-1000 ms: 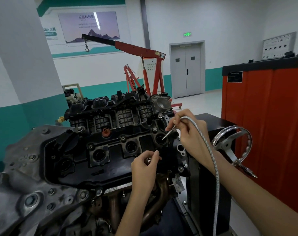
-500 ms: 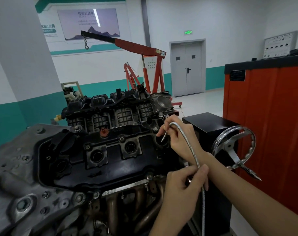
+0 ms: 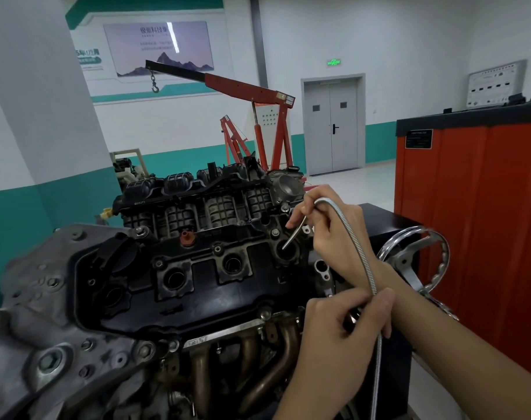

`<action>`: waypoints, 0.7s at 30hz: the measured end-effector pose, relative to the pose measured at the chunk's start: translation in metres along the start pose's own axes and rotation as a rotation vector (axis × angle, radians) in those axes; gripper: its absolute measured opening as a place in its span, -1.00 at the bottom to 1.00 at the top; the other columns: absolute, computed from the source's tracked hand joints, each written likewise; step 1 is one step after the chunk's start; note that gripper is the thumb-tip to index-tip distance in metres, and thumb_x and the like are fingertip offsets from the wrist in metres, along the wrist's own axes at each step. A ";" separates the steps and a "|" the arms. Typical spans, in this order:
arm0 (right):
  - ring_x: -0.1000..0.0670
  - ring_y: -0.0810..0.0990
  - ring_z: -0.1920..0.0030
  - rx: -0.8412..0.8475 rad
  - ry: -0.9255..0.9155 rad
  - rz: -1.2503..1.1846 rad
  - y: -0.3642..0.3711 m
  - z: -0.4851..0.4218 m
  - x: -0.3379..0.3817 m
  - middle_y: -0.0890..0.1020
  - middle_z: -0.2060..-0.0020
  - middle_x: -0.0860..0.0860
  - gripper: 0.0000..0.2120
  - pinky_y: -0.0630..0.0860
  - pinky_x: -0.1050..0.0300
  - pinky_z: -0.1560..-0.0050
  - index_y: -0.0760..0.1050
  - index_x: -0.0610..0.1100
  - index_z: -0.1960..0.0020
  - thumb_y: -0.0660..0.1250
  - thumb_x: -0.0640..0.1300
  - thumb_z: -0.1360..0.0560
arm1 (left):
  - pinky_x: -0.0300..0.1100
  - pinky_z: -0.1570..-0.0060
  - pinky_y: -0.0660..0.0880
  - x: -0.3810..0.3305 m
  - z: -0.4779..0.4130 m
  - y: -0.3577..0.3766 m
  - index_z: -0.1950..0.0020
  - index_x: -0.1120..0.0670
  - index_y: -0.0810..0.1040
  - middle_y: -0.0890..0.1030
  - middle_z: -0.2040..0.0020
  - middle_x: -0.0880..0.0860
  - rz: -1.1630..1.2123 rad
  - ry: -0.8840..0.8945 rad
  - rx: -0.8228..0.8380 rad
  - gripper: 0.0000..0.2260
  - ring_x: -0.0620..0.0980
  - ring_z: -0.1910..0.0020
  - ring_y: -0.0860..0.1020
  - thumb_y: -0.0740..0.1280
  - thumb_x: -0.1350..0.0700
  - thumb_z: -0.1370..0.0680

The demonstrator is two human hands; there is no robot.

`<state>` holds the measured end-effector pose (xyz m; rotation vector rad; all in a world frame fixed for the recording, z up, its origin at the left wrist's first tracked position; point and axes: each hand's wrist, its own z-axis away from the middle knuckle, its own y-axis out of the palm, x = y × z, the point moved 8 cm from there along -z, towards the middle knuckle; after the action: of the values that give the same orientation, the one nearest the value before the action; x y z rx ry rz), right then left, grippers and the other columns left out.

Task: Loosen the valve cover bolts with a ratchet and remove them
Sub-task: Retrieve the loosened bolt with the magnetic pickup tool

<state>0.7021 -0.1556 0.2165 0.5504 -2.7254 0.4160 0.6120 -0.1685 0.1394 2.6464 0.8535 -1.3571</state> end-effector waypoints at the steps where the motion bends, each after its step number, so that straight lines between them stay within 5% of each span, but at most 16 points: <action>1: 0.07 0.68 0.24 -0.008 -0.009 -0.003 -0.002 -0.001 0.003 0.64 0.30 -0.04 -0.80 0.62 0.07 0.16 0.34 -0.14 0.07 0.14 -0.43 -0.57 | -0.37 0.41 0.27 -0.003 0.000 0.001 0.39 -0.01 0.46 0.37 0.50 -0.15 0.005 0.009 0.005 -0.63 -0.20 0.51 0.31 0.28 -0.06 -0.61; 15: 0.01 0.68 0.24 -0.014 0.051 -0.022 -0.007 0.003 0.001 0.62 0.30 -0.13 -0.82 0.64 -0.01 0.11 0.36 -0.22 0.07 0.13 -0.46 -0.57 | -0.38 0.39 0.29 -0.011 0.002 0.004 0.40 -0.02 0.46 0.39 0.50 -0.16 -0.024 0.032 0.003 -0.63 -0.21 0.50 0.35 0.29 -0.01 -0.62; 21: 0.04 0.65 0.25 0.062 0.067 -0.003 0.006 0.004 -0.011 0.62 0.30 -0.12 -0.81 0.59 0.23 0.14 0.35 -0.17 0.08 0.14 -0.44 -0.56 | -0.39 0.40 0.29 0.006 -0.002 -0.003 0.42 -0.11 0.45 0.39 0.52 -0.17 -0.015 -0.014 -0.035 -0.63 -0.22 0.51 0.35 0.29 -0.05 -0.61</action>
<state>0.7081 -0.1483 0.2079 0.5470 -2.6550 0.5106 0.6147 -0.1627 0.1364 2.6069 0.8887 -1.3491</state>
